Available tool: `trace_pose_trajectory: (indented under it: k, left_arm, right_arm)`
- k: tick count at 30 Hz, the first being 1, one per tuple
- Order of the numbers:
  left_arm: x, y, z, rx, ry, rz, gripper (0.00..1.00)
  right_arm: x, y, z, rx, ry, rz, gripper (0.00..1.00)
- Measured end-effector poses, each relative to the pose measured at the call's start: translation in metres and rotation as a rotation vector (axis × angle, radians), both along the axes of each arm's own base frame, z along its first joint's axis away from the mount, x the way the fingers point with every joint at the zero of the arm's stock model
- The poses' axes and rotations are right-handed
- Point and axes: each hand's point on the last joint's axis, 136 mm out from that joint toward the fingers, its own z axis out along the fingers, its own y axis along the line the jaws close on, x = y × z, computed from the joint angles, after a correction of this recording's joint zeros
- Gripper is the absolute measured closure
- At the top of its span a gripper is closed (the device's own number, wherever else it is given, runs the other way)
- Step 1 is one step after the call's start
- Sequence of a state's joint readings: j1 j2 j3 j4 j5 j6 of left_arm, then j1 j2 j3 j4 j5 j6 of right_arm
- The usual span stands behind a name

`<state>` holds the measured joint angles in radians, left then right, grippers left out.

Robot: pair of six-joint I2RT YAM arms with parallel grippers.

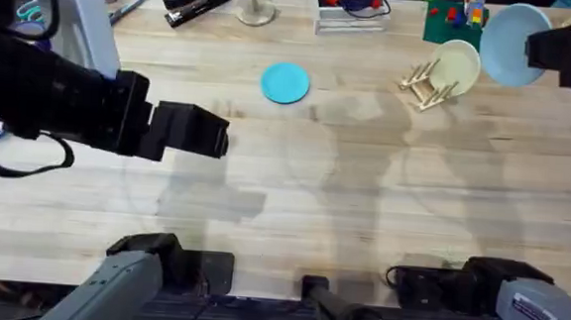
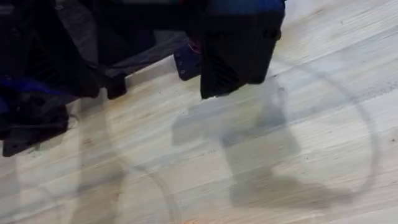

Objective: Pick up the plates from the table one by one and place each into a slot on the dish rack.

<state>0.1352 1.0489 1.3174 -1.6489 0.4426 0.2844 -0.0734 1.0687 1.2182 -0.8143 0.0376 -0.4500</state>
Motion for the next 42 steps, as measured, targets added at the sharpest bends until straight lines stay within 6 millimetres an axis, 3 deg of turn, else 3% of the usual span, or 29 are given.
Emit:
trace_pose_trajectory:
  k: [13, 31, 42]
  left_arm:
    - [0.0, 0.002, -0.001, 0.012, 0.002, 0.002, 0.007]
    - [0.0, 0.003, -0.001, 0.017, 0.002, 0.003, 0.008]
    - [0.0, 0.003, -0.001, 0.017, 0.003, 0.003, 0.007]
  right_arm:
    - [0.012, -0.001, -0.018, 0.005, 0.057, 0.001, 0.973]
    - [0.018, 0.007, -0.02, 0.036, 0.053, 0.033, 0.973]
    - [0.033, 0.005, -0.025, 0.025, 0.046, 0.043, 0.973]
